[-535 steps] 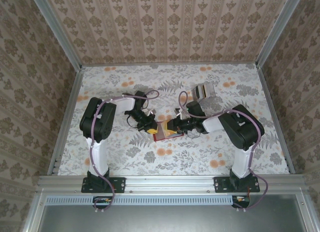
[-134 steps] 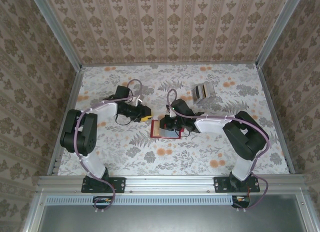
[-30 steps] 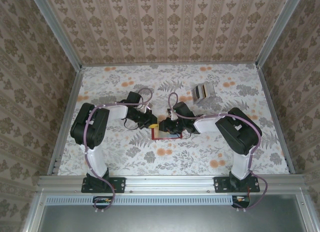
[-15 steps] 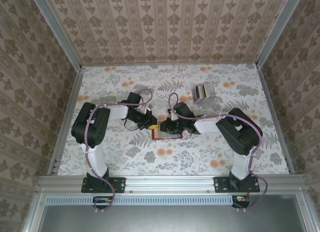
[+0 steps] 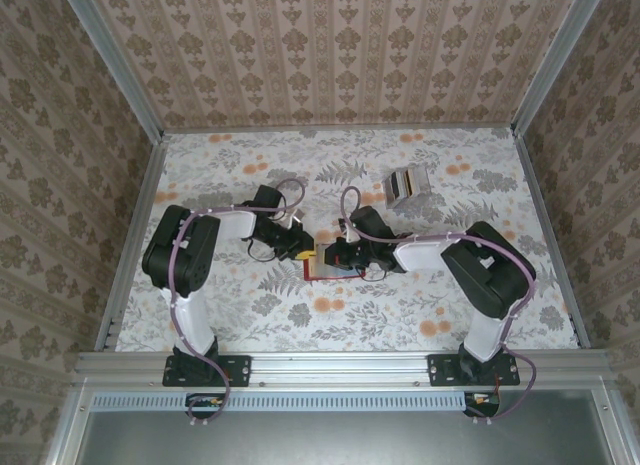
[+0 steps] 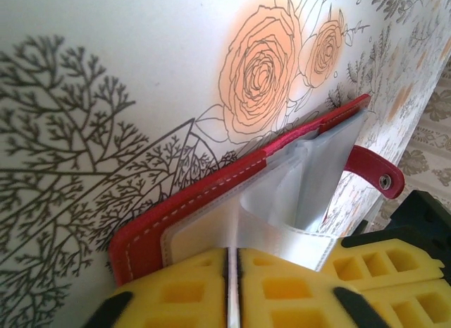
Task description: Put the credit cards into the card holder
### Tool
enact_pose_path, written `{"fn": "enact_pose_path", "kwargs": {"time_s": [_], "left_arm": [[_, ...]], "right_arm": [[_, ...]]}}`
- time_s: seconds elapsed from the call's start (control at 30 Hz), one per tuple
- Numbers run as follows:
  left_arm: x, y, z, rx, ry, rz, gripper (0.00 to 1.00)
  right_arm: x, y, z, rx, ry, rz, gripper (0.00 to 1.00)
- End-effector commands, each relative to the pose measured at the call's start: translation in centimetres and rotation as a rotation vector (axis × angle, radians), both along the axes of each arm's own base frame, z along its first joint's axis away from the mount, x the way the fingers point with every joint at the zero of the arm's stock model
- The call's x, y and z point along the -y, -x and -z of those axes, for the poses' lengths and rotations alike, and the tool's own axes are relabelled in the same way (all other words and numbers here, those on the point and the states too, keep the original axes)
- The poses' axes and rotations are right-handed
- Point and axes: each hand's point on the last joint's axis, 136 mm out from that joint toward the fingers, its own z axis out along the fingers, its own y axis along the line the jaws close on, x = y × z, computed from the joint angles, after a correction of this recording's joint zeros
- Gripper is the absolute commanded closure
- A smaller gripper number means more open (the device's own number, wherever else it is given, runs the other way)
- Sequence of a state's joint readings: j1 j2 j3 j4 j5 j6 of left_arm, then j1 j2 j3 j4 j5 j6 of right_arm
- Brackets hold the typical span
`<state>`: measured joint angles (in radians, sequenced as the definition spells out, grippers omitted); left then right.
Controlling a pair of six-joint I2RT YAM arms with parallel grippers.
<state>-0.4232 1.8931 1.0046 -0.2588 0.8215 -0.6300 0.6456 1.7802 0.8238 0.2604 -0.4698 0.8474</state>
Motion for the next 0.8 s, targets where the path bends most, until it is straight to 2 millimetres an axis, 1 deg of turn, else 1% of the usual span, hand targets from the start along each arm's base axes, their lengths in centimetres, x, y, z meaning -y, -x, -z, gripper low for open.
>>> {"fn": "enact_pose_path", "kwargs": {"time_s": [0.0, 0.03, 0.17, 0.23, 0.33, 0.4, 0.47, 0.53, 0.57, 0.6, 0.63, 0.67, 0.7, 0.77], "left_arm": [[-0.7, -1.4, -3.3, 0.089, 0.015, -0.010, 0.79], [-0.9, -1.6, -3.8, 0.103, 0.013, -0.015, 0.77], [-1.9, -1.8, -5.4, 0.122, 0.022, -0.031, 0.76], [-2.4, -1.7, -5.5, 0.120, 0.008, -0.030, 0.76], [-3.3, -1.6, -5.1, 0.117, -0.010, -0.051, 0.76], [-3.6, -1.5, -5.1, 0.125, -0.022, -0.057, 0.75], [-3.8, -1.4, -5.2, 0.144, -0.042, -0.055, 0.73], [-4.0, -1.6, -5.3, 0.167, -0.061, -0.050, 0.71], [-4.0, -1.6, -5.2, 0.178, -0.075, -0.042, 0.70], [-4.0, -1.5, -4.9, 0.182, -0.093, -0.036, 0.68], [-3.8, -1.6, -4.5, 0.179, -0.093, -0.035, 0.68], [-3.6, -1.6, -4.1, 0.161, -0.080, -0.038, 0.68], [-3.6, -1.7, -4.0, 0.154, -0.073, -0.044, 0.68], [-3.5, -1.7, -3.7, 0.164, -0.088, -0.045, 0.68]], "right_arm": [[1.0, -0.3, -1.0, 0.033, 0.017, 0.035, 1.00], [1.3, -0.4, -1.0, 0.032, 0.025, 0.042, 1.00], [2.9, -0.3, -0.8, 0.026, 0.070, 0.074, 1.00], [4.0, -0.1, -0.5, 0.009, 0.093, 0.091, 1.00], [5.5, 0.2, -0.6, 0.003, 0.112, 0.111, 1.00], [7.1, 0.3, -0.5, -0.004, 0.134, 0.137, 1.00], [9.3, 0.5, 0.1, -0.020, 0.182, 0.171, 0.93], [10.7, 0.7, 0.8, -0.031, 0.219, 0.186, 0.92], [11.3, 0.8, 1.1, -0.038, 0.233, 0.187, 0.89], [11.7, 0.7, 1.3, -0.043, 0.243, 0.186, 0.81], [12.2, 0.6, 1.3, -0.053, 0.257, 0.189, 0.69], [12.2, 0.4, 0.8, -0.059, 0.249, 0.174, 0.66], [12.0, 0.1, -0.1, -0.056, 0.238, 0.151, 0.65], [12.3, -0.7, -2.3, -0.014, 0.266, 0.137, 0.64]]}}
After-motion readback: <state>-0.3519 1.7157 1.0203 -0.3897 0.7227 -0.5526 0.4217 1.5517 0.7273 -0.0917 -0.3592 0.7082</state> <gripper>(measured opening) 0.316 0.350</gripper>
